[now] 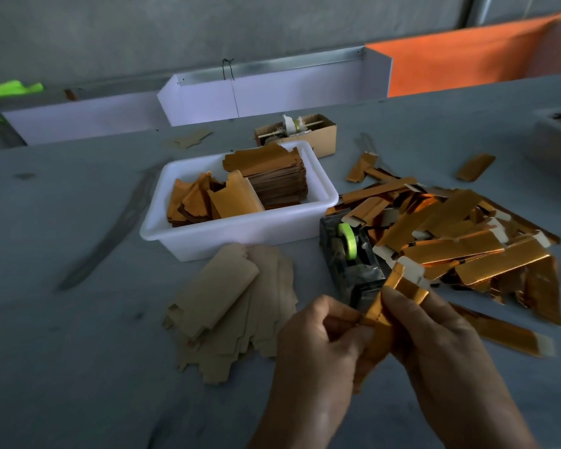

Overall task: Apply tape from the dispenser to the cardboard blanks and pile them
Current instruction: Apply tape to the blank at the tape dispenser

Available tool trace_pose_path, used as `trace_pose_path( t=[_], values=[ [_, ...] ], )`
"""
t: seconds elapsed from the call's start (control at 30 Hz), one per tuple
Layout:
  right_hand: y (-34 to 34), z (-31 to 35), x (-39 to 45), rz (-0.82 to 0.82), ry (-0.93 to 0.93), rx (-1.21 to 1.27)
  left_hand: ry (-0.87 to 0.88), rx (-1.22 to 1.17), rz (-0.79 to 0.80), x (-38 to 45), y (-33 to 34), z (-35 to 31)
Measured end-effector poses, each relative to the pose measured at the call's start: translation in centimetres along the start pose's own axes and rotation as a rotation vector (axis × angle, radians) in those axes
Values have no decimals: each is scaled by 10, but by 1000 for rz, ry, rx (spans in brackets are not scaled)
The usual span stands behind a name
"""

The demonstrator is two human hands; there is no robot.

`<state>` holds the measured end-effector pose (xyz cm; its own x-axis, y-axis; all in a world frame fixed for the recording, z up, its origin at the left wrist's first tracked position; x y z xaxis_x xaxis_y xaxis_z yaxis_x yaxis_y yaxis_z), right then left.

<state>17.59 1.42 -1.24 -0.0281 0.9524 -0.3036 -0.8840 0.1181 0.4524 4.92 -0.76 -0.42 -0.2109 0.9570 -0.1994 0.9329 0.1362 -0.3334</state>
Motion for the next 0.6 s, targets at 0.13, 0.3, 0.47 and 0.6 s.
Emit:
trace_pose_path(
  t=[0.13,0.3,0.47,0.6],
  values=[
    [-2,-3,2,-23,7,-21,-53,33,44,3,-3,5],
    [-3,-3,2,-4,98,60,-87,-121,209,2,4,2],
    [-1,-2,2,60,121,20,-125,-192,239,4,2,7],
    [-14,22,8,-10,-127,-260,-110,-303,-72,13,-26,15]
  ],
)
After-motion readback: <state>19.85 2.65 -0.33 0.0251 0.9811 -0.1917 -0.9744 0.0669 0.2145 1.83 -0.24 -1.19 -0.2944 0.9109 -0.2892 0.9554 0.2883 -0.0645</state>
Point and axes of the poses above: each hand's wrist, its own x-axis towards the middle knuckle, its own y-axis out of the palm, z = x × y, the point moved 7 cm from there along x, towards the middle knuckle, and after that the axes turned 9 degrees about x, right-handed, at the moved point
